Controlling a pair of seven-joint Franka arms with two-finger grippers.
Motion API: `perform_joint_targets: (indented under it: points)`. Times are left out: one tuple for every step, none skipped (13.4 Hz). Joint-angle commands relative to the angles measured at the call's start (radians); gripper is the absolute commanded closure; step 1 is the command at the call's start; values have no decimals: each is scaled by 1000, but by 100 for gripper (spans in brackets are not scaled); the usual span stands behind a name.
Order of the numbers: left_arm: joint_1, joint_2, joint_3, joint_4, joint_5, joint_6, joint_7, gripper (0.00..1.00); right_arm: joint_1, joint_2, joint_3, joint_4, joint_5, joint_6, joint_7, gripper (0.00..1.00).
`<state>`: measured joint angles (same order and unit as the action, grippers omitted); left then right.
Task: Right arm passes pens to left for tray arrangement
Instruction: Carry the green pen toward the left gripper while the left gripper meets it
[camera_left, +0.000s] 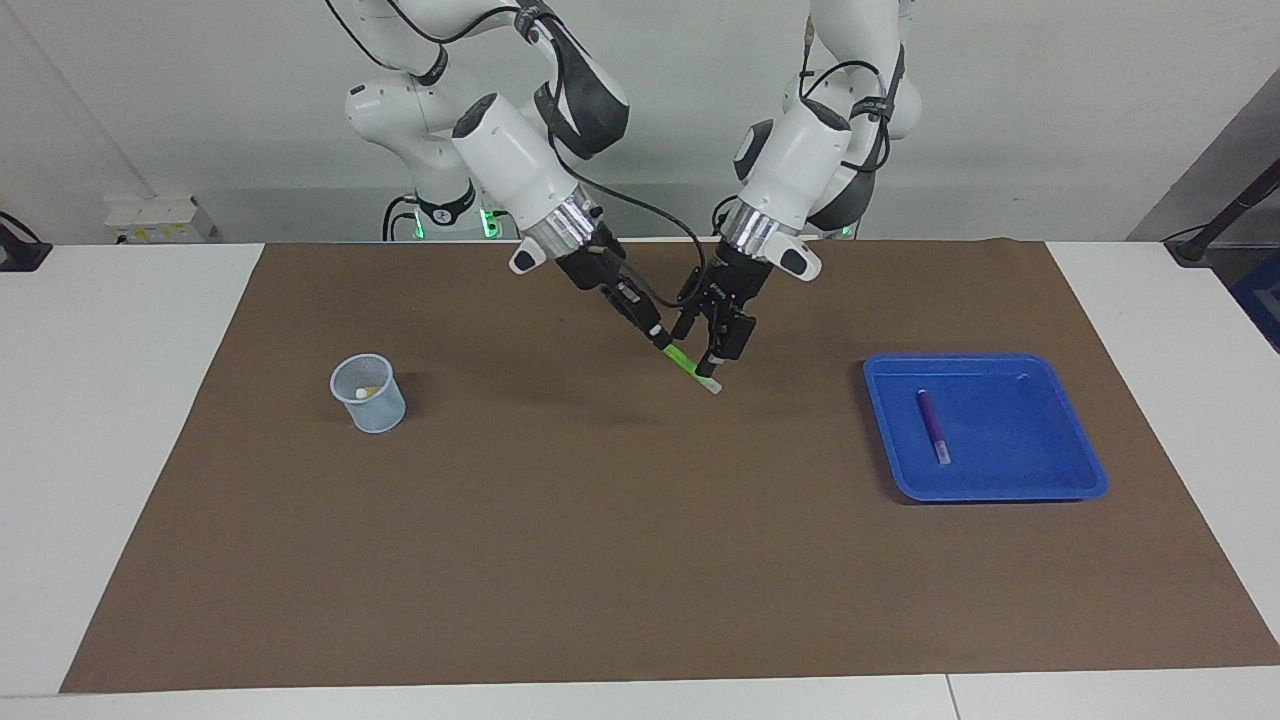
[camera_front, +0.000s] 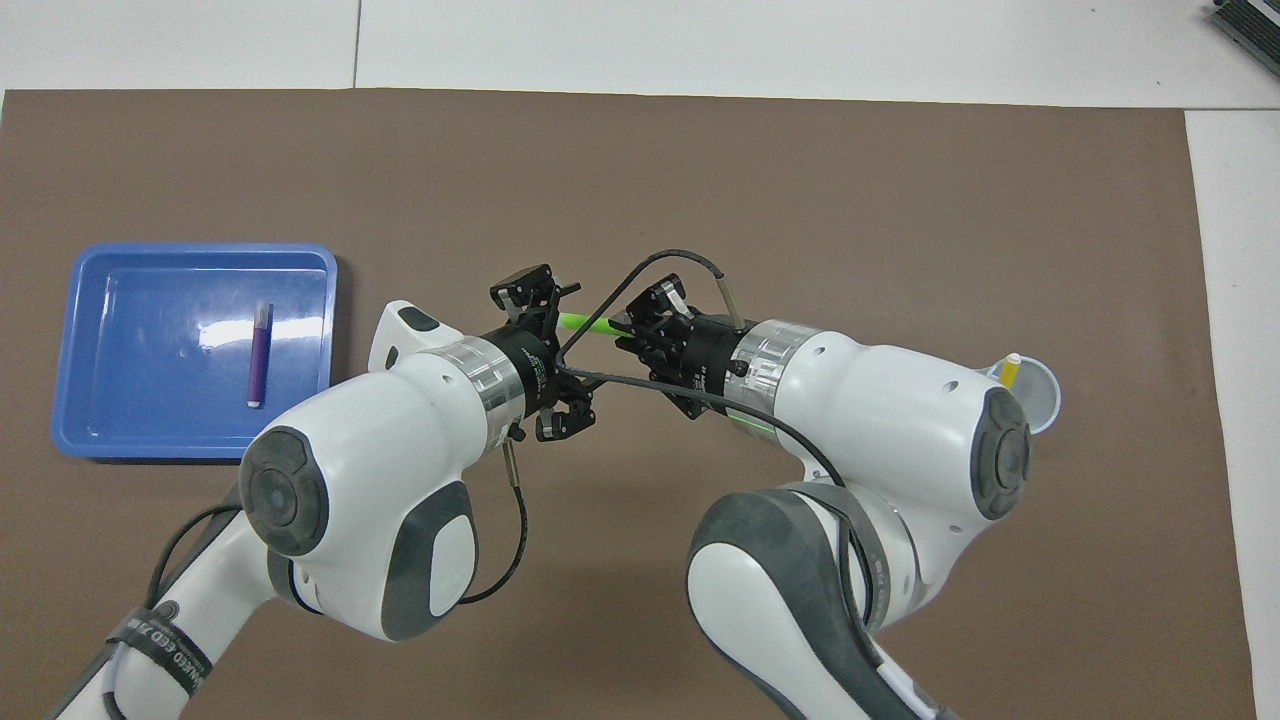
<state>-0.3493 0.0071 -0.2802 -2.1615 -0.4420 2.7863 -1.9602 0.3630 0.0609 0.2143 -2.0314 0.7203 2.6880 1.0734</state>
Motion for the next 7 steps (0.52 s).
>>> perform_joint_targets:
  points:
    - [-23, -19, 13, -31, -18, 35, -16, 9, -6, -7, 4, -3, 21, 9, -3, 100]
    - [-23, -19, 13, -31, -18, 35, -16, 15, -6, -7, 4, -3, 21, 9, -3, 100]
    - [-23, -19, 13, -31, -18, 38, -16, 18, -7, -7, 4, -3, 21, 9, -3, 100]
    - [-25, -18, 13, -31, -18, 53, -17, 21, -7, -7, 4, -3, 21, 9, -3, 100]
    - [-28, -16, 13, -31, -18, 59, -25, 23, -7, -7, 4, -1, 21, 9, -3, 100]
    - [-30, -15, 13, -31, -18, 59, -28, 27, -9, -6, 4, -1, 21, 9, -4, 100]
    - [-28, -15, 13, -31, -18, 62, -28, 32, -9, -6, 4, -1, 21, 9, -4, 100]
